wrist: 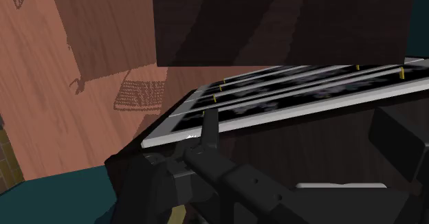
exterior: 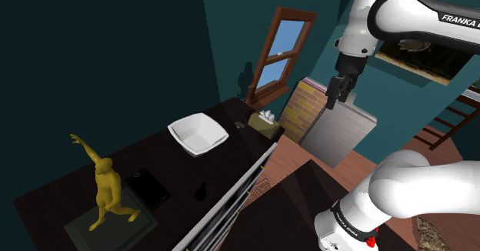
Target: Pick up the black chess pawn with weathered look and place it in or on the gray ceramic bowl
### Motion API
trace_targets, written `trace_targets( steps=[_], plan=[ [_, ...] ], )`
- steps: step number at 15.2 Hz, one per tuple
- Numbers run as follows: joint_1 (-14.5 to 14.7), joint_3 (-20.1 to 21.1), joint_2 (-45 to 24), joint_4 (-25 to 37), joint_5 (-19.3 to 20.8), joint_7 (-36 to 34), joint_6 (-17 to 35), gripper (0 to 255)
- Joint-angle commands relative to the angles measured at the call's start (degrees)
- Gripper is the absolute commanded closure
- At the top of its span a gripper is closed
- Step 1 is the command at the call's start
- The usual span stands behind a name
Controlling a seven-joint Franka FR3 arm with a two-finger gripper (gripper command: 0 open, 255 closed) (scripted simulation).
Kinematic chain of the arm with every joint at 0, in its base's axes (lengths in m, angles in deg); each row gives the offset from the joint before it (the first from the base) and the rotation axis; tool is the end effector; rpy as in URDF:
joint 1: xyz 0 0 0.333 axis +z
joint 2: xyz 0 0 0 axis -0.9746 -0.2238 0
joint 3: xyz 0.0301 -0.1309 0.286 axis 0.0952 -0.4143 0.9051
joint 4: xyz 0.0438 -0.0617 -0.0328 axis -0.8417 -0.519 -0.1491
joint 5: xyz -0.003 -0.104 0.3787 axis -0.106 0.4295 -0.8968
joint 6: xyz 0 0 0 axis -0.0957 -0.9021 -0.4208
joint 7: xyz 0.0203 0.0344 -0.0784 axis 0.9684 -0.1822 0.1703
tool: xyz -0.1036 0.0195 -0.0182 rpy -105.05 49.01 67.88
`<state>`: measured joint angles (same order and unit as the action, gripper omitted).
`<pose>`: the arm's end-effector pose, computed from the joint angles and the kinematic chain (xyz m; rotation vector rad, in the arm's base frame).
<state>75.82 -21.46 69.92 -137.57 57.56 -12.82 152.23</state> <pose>0.2875 -0.0229 0.5482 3.0504 -0.0035 -0.3316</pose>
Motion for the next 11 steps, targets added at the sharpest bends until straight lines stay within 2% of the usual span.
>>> trace_targets(
  steps=[1, 11],
  plan=[
    [0.0, 0.0, 0.0, 0.0, 0.0, 0.0, 0.0, 0],
    [4.7, 6.8, -3.9, -12.8, -6.3, -6.5, 20.2, 0]
  ],
)
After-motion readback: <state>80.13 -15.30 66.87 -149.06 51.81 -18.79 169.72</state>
